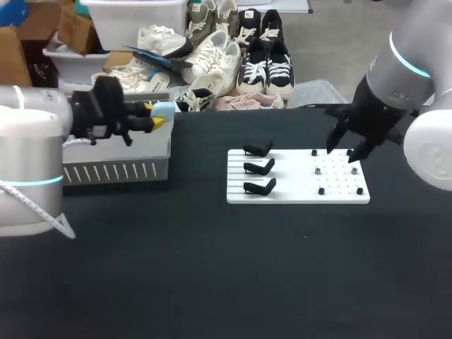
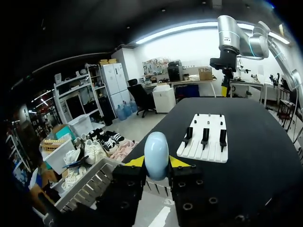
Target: Pick up each earbud case from the left stands, insert the matching earbuds, close the lid, and place the case in the box.
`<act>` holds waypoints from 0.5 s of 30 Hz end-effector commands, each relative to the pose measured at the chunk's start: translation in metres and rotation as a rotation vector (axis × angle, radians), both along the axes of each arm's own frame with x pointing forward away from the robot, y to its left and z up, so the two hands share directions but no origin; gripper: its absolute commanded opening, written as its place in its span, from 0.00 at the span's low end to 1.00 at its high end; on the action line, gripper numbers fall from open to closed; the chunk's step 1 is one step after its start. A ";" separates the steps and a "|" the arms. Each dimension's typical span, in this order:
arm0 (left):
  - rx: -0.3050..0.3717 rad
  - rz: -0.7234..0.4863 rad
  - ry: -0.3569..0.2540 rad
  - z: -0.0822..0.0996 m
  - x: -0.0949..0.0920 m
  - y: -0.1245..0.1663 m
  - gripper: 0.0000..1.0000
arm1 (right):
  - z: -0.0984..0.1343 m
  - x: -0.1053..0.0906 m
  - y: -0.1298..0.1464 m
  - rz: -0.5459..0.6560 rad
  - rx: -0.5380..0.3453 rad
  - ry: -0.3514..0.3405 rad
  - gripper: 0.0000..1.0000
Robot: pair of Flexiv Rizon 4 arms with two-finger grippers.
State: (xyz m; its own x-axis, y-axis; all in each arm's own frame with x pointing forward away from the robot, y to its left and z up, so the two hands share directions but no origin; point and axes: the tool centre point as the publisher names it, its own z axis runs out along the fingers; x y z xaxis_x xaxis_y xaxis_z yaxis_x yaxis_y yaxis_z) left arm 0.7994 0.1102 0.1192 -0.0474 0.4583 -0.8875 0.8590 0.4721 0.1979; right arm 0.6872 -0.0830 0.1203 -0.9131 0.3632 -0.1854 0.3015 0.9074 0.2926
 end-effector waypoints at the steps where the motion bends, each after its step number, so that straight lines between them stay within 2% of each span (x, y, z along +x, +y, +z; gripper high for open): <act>1: -0.040 0.082 -0.010 -0.009 -0.012 0.039 0.00 | -0.001 -0.004 0.007 -0.019 -0.014 -0.008 0.43; 2: -0.049 0.087 -0.011 -0.013 -0.011 0.043 0.00 | -0.001 -0.004 0.008 -0.023 -0.016 -0.004 0.43; 3: -0.032 0.090 0.012 -0.017 -0.009 0.044 0.00 | -0.002 -0.004 0.009 -0.026 -0.017 0.000 0.43; 7: -0.037 0.097 0.061 -0.037 -0.002 0.054 0.00 | -0.005 -0.005 0.014 -0.034 -0.022 0.016 0.43; 11: -0.048 0.085 0.098 -0.048 0.003 0.057 0.00 | -0.007 -0.004 0.018 -0.035 -0.024 0.022 0.43; 12: -0.055 0.083 0.104 -0.051 0.005 0.058 0.09 | -0.007 -0.004 0.019 -0.036 -0.024 0.024 0.43; 13: -0.062 0.083 0.112 -0.054 0.006 0.058 0.33 | -0.007 -0.003 0.021 -0.036 -0.024 0.025 0.43; 14: -0.064 0.084 0.112 -0.055 0.007 0.059 0.64 | -0.006 -0.003 0.021 -0.037 -0.025 0.025 0.43; 15: -0.064 0.083 0.121 -0.057 0.010 0.060 0.79 | -0.006 -0.003 0.022 -0.037 -0.025 0.026 0.43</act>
